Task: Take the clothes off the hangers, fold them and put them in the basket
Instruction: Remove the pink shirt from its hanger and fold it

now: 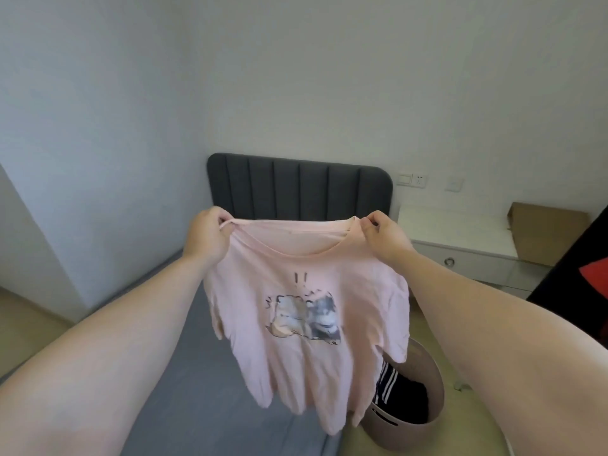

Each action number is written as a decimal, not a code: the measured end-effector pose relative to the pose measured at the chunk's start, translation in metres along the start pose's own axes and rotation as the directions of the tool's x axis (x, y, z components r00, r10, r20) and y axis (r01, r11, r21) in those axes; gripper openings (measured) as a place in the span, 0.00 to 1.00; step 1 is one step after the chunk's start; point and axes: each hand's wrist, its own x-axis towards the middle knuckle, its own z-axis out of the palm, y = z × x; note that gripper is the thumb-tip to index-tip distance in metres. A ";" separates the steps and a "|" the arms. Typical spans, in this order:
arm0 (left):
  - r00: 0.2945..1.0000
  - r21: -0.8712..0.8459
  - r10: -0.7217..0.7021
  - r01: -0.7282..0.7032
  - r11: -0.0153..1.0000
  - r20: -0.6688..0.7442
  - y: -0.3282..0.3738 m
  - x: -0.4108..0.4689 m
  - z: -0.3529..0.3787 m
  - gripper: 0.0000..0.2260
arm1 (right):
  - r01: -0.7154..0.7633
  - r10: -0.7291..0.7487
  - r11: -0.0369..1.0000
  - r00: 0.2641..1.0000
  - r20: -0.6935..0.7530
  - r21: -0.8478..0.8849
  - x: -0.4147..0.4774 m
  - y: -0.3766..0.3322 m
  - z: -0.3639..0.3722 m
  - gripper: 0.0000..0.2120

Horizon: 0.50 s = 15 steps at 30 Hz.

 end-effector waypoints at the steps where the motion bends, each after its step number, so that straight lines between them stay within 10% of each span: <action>1: 0.998 0.054 0.040 -0.037 0.998 -0.045 0.001 0.001 -0.003 0.02 | -0.004 0.003 1.000 1.000 0.024 0.012 0.000 -0.002 0.000 0.14; 8: 0.994 0.397 0.111 -0.095 0.913 -0.017 0.001 -0.001 -0.010 0.14 | 0.012 -0.010 0.999 0.998 0.058 -0.046 -0.002 -0.008 0.003 0.24; 15: 0.970 0.621 -0.165 0.019 0.783 0.177 -0.016 -0.010 -0.018 0.26 | 0.082 -0.057 0.983 0.987 0.151 -0.167 -0.009 -0.005 0.007 0.27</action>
